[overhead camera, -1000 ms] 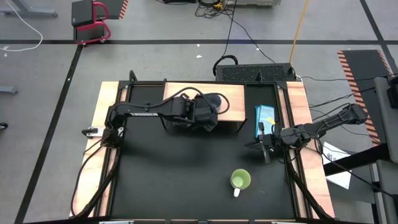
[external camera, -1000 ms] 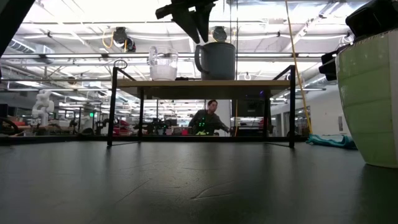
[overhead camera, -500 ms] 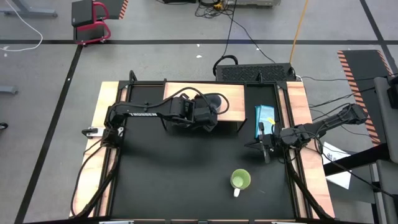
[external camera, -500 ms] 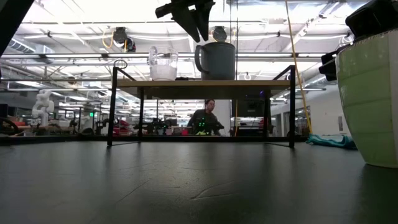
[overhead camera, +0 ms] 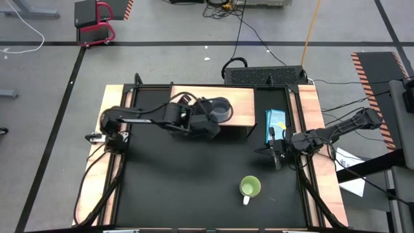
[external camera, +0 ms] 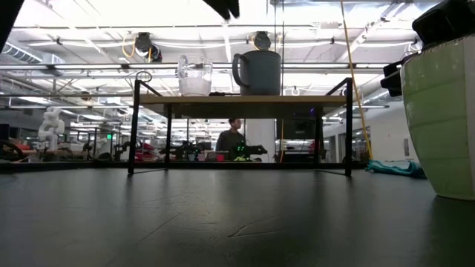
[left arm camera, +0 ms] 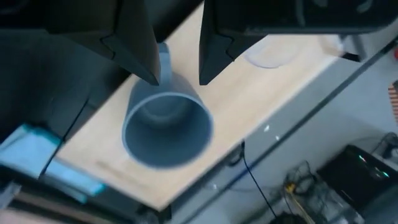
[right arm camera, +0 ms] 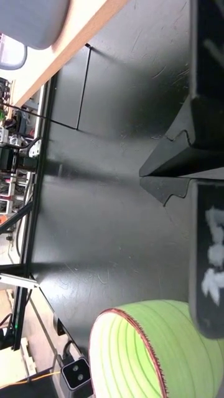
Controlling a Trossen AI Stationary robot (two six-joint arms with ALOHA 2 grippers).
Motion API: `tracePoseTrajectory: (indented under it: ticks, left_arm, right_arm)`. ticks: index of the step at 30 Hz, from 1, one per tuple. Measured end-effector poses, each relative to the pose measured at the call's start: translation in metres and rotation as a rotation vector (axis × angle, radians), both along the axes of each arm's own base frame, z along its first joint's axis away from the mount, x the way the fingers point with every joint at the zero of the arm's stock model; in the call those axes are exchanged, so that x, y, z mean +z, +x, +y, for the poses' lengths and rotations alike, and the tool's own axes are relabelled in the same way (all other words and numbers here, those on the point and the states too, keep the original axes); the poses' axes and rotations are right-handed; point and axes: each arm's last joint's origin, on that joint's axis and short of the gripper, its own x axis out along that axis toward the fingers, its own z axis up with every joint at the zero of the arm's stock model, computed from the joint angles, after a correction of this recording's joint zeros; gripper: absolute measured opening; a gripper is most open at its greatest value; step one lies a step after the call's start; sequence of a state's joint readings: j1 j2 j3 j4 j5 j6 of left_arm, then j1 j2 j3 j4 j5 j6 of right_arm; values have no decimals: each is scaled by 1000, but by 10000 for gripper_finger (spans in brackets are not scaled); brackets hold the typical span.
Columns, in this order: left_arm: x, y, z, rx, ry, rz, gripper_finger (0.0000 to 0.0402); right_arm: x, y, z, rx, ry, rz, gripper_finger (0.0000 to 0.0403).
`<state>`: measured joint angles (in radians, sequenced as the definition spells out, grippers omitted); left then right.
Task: Stack small to large cups/mugs on shelf
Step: Put the green mug on the shelf
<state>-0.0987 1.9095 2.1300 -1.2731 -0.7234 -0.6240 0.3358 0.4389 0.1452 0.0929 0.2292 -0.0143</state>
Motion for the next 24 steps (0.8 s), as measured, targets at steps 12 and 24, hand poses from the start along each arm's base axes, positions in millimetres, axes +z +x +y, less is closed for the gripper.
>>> tracePoseTrajectory:
  ticks: [12, 24]
  left_arm:
    - [49, -51, -14, -100, 96, -40, 113]
    - [69, -87, -26, -110, 265, 6, 113]
  right_arm:
    - [0, 0, 0, 0, -1, 2, 0]
    - [-2, 0, 0, -1, -4, 18, 0]
